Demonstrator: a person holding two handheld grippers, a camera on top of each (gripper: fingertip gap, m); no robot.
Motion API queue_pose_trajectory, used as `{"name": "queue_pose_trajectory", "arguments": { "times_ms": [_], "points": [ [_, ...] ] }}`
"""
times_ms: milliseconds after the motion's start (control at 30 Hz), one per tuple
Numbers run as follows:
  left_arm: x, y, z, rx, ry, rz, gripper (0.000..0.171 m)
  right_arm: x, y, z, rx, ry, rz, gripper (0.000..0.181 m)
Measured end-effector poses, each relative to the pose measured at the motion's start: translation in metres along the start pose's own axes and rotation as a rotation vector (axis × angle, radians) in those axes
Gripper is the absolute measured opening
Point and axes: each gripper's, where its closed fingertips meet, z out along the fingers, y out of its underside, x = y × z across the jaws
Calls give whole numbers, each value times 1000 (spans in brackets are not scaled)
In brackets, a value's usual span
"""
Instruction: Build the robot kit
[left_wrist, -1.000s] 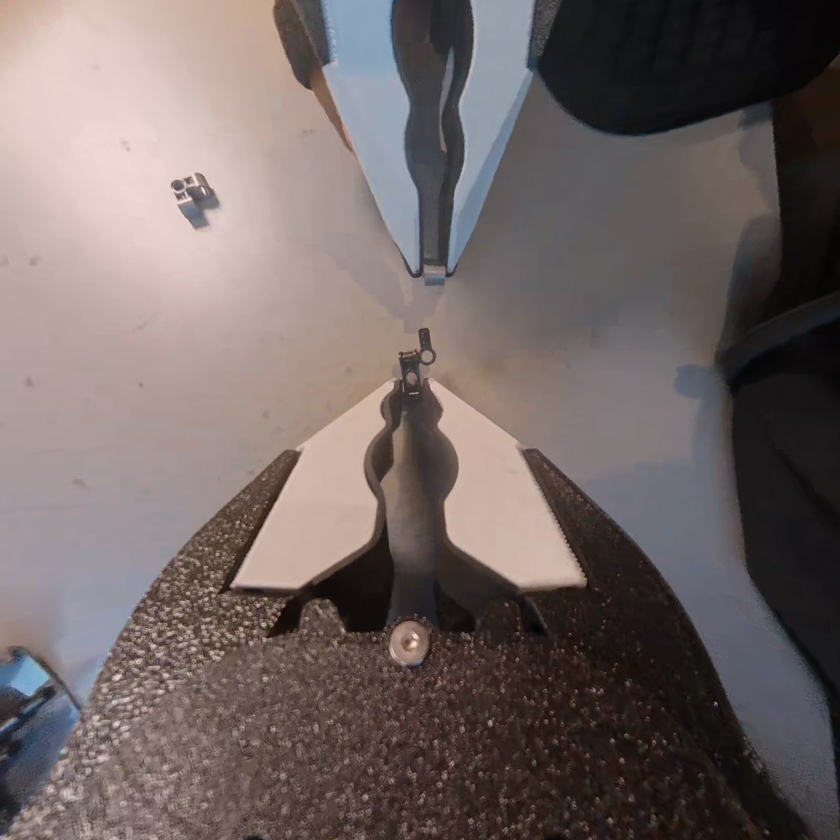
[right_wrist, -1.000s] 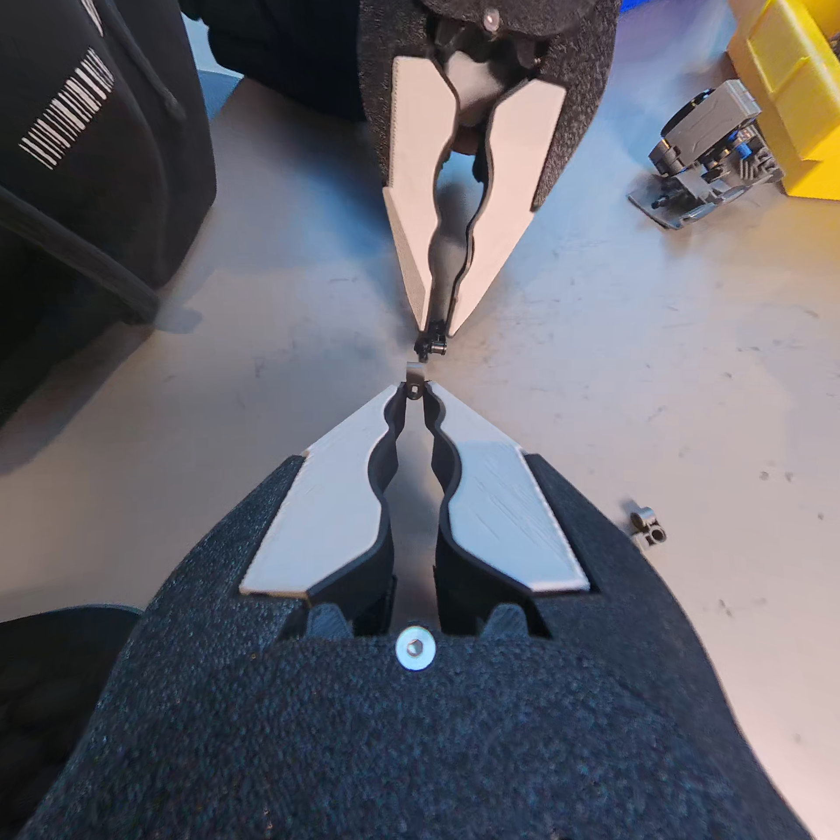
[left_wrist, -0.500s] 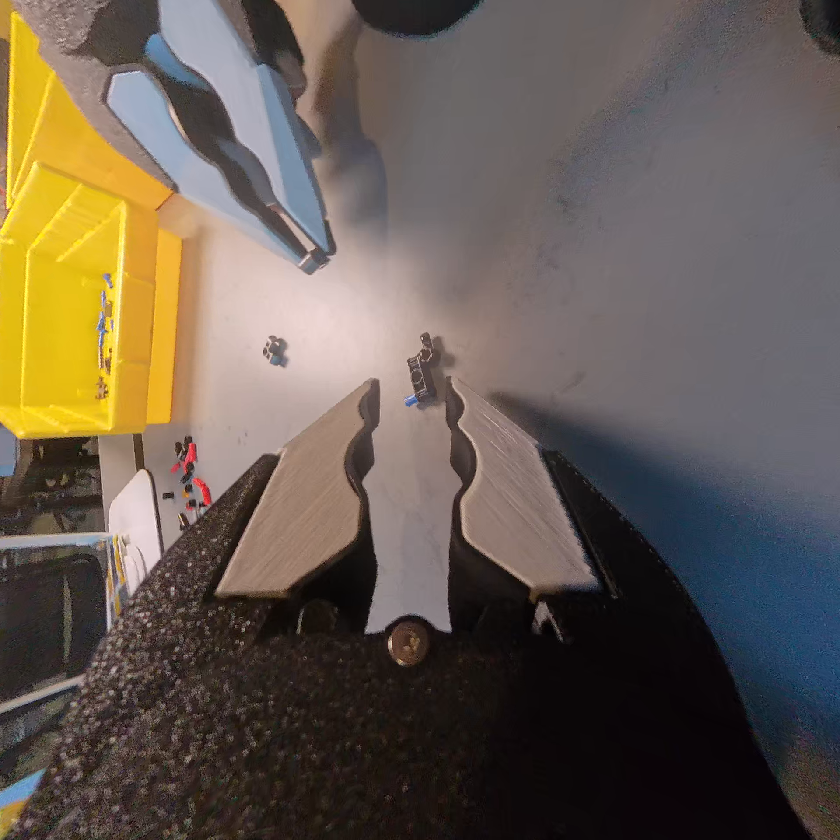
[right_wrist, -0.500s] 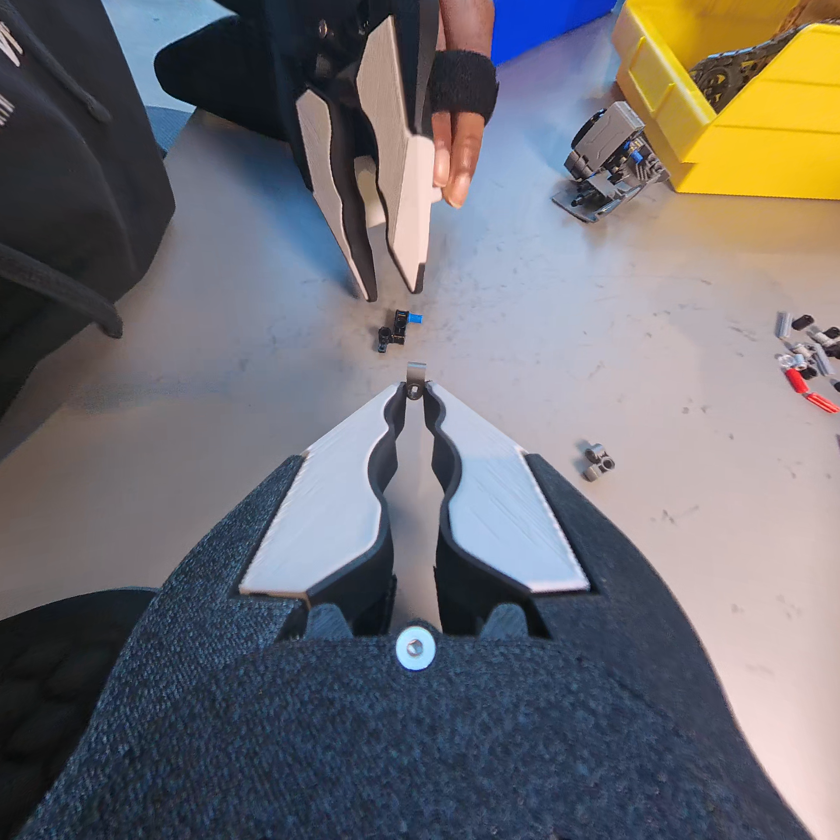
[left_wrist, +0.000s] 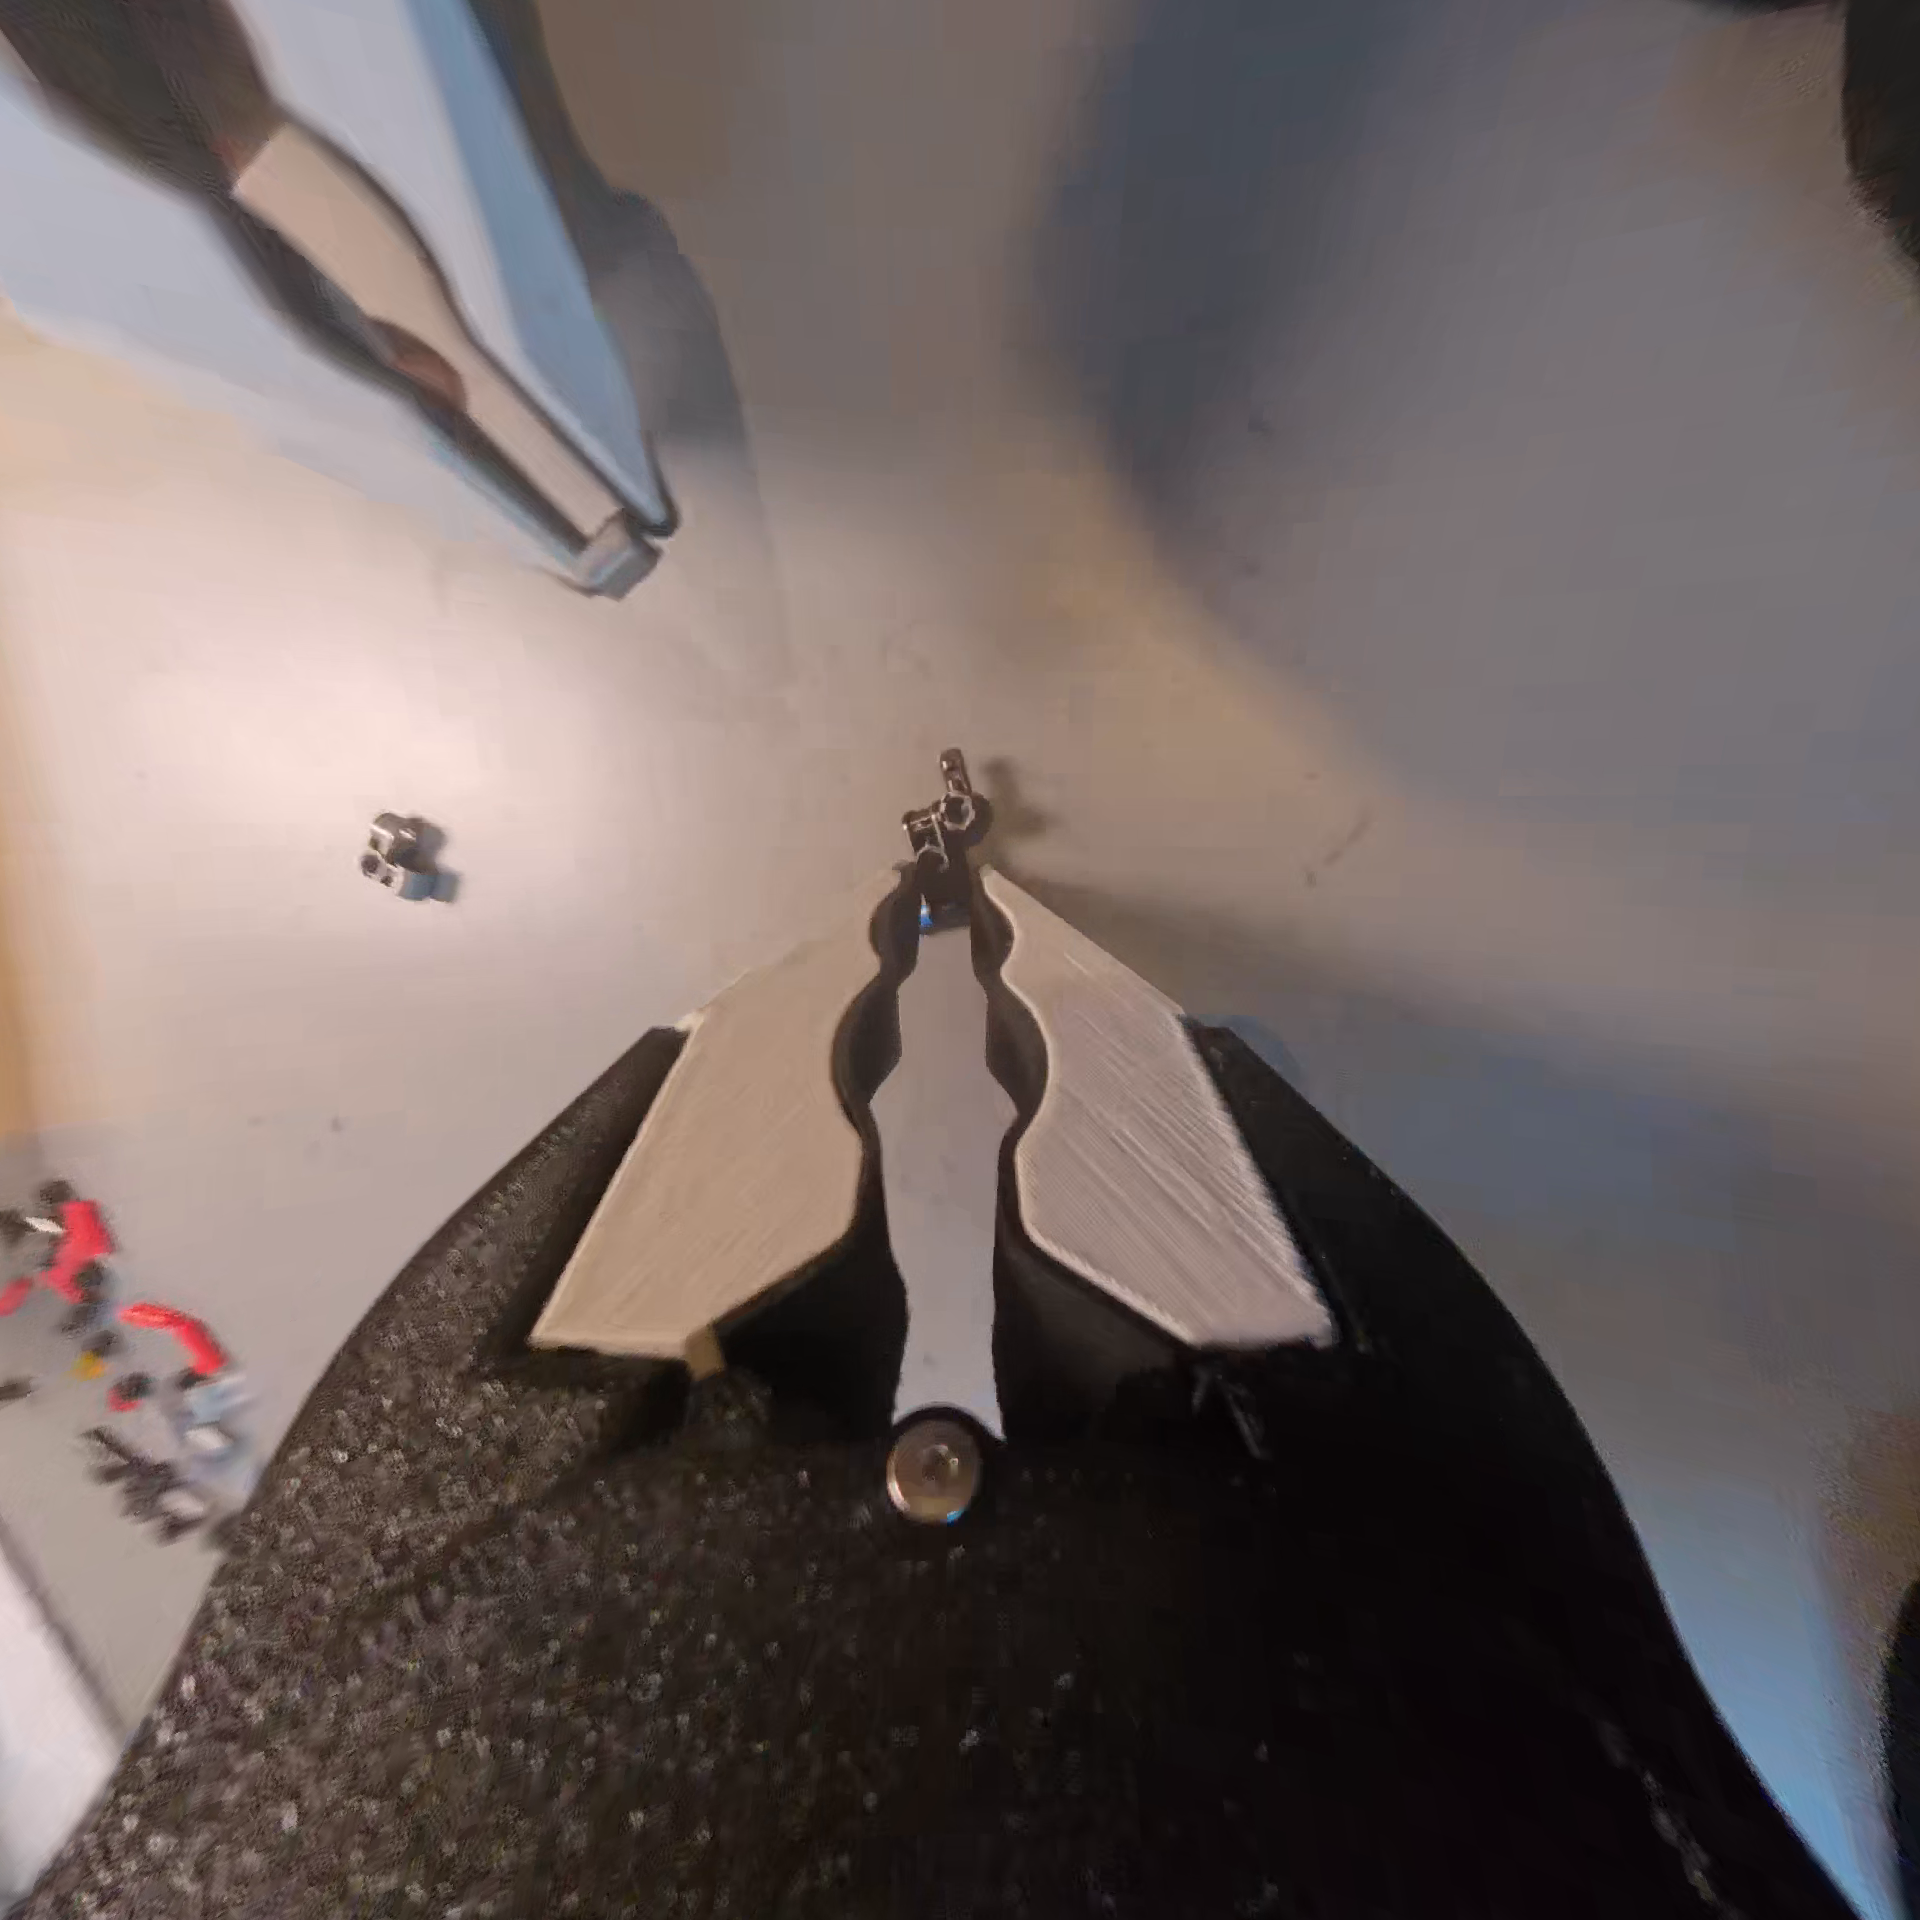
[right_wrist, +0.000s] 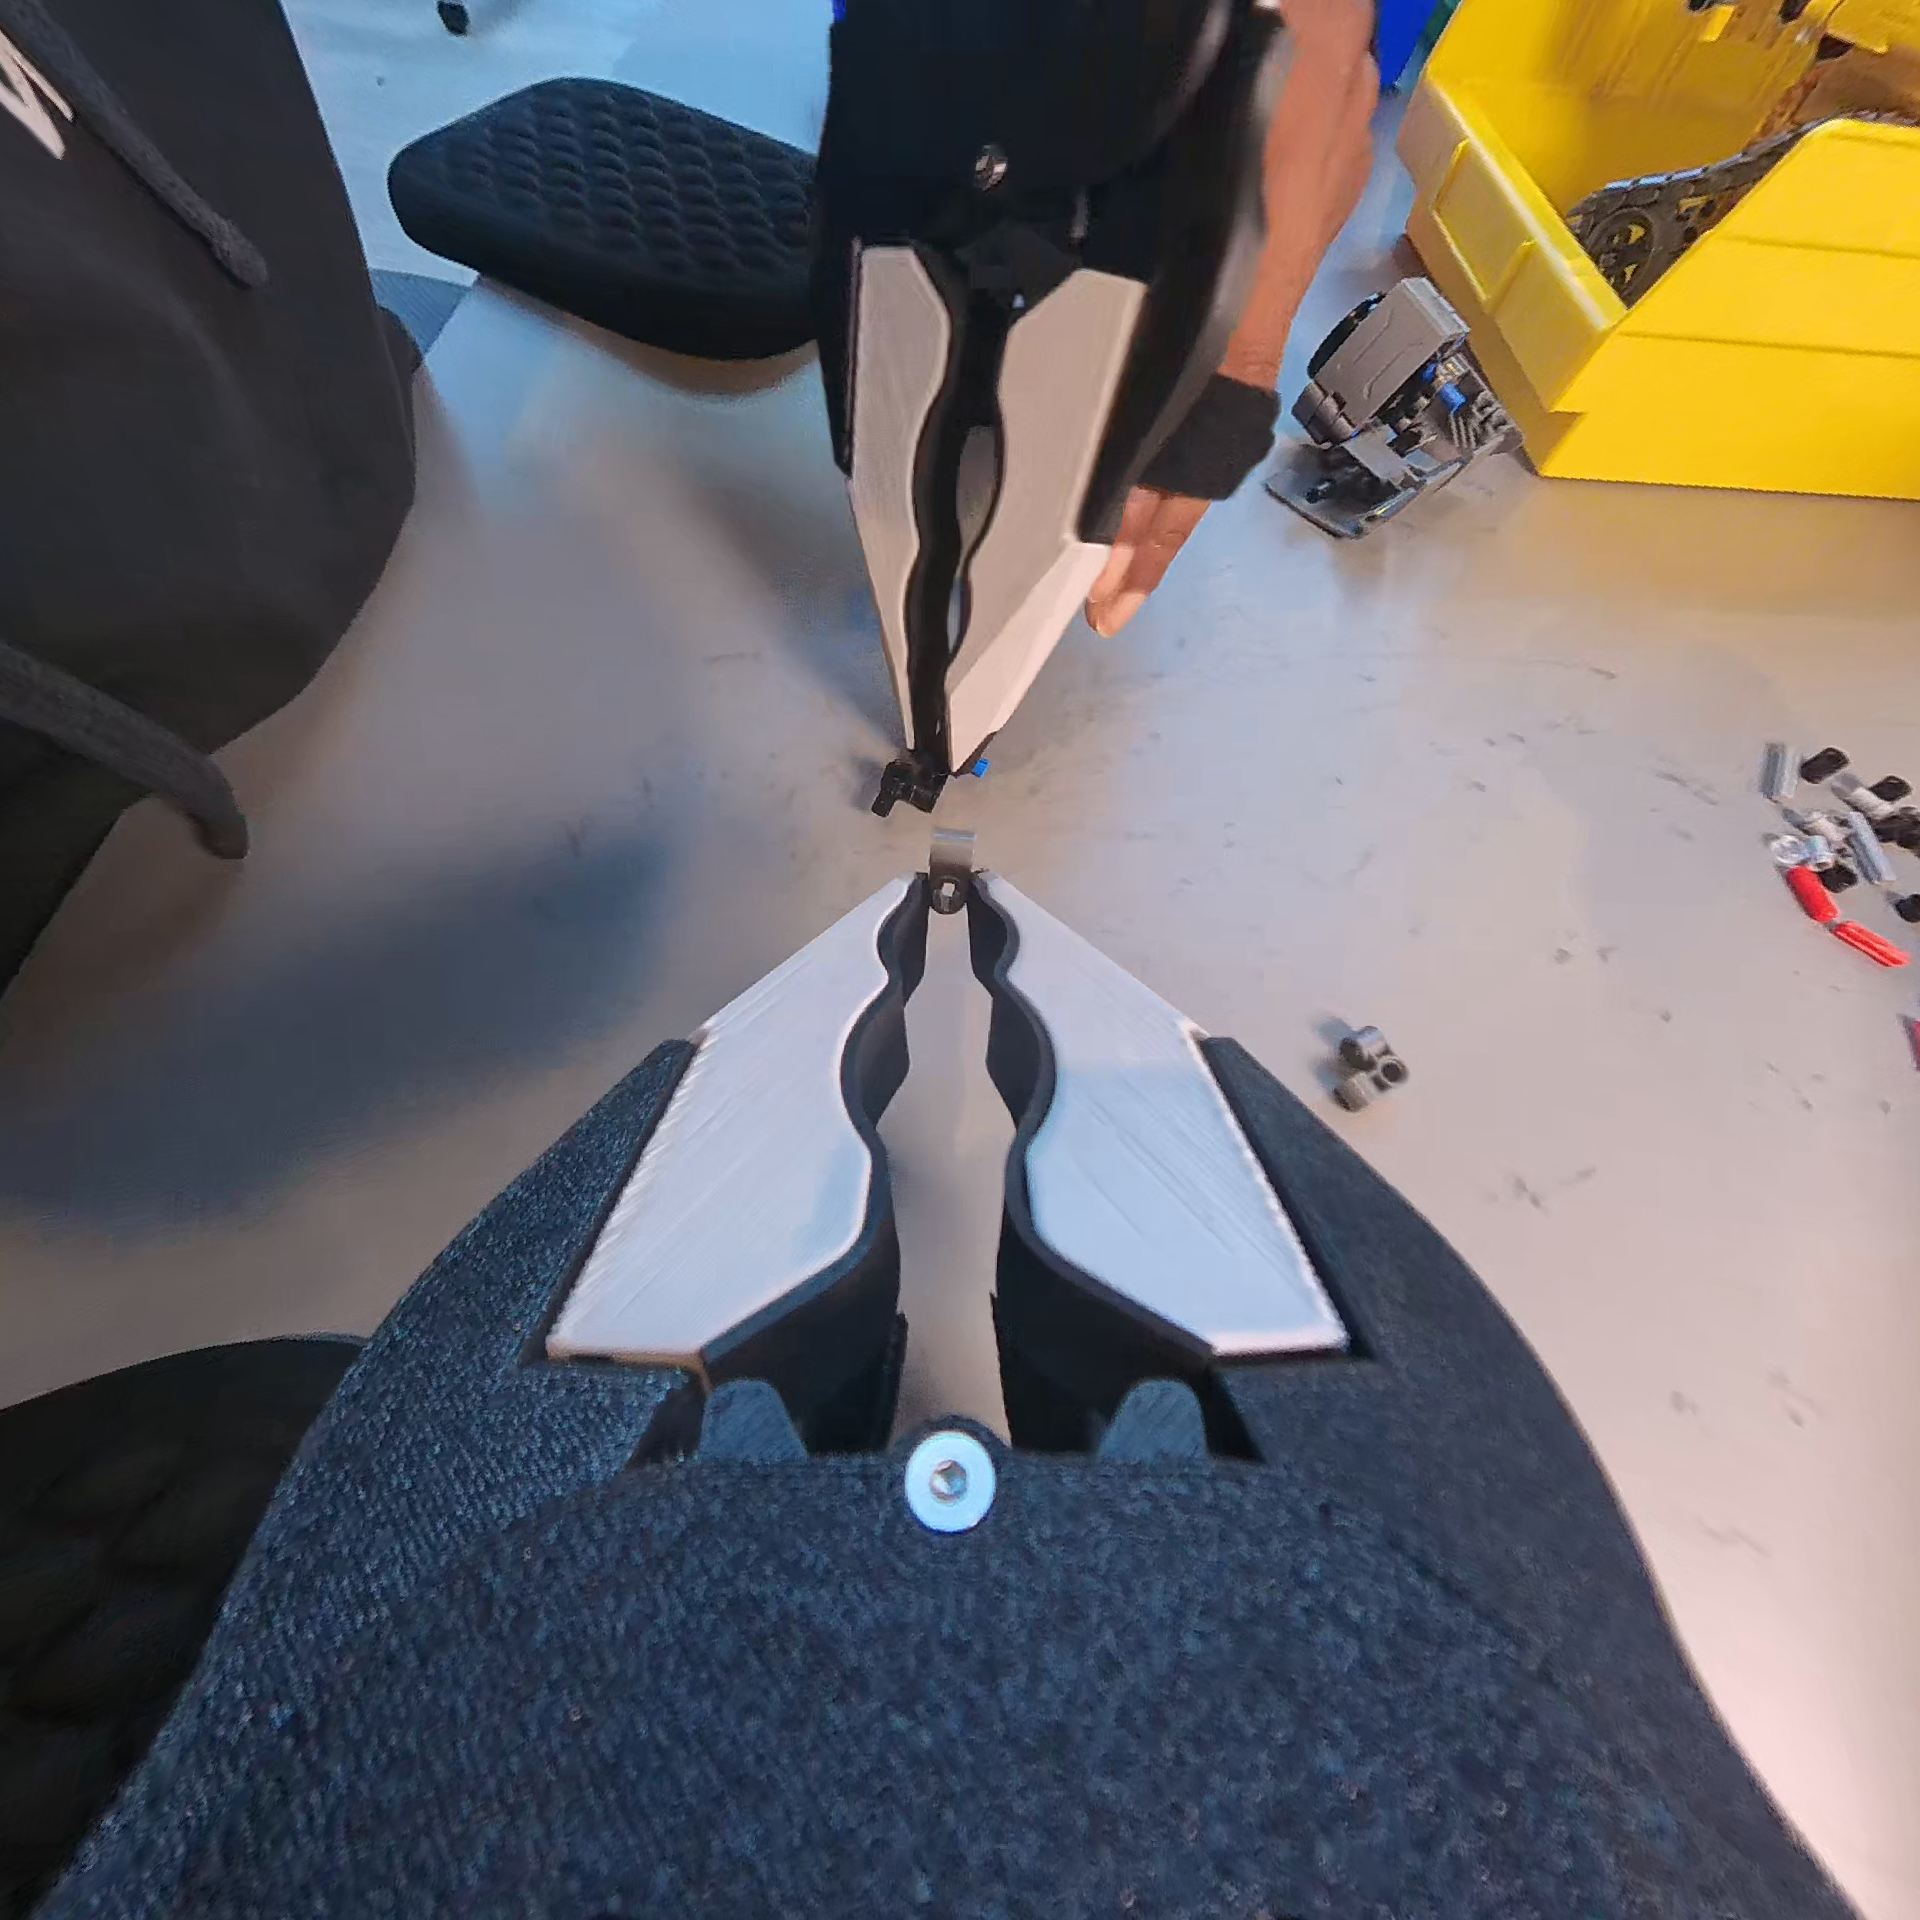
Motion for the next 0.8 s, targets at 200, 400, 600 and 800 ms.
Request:
{"name": "queue_pose_trajectory", "arguments": {
  "times_ms": [200, 400, 600, 800],
  "points": [
    [-5, -19, -7, 274, 169, -521, 6, 2, 25, 11, -157, 37, -66, 7],
    [-17, -30, -26, 507, 192, -800, 6, 0, 35, 19, -271, 49, -131, 7],
    [-15, -28, -27, 538, 210, -907, 6, 2, 35, 18, -275, 52, -100, 11],
    [-13, -45, -41, 679, 357, -1000, 6, 1, -5, 2, -48, 54, -64, 17]
  ]
}}
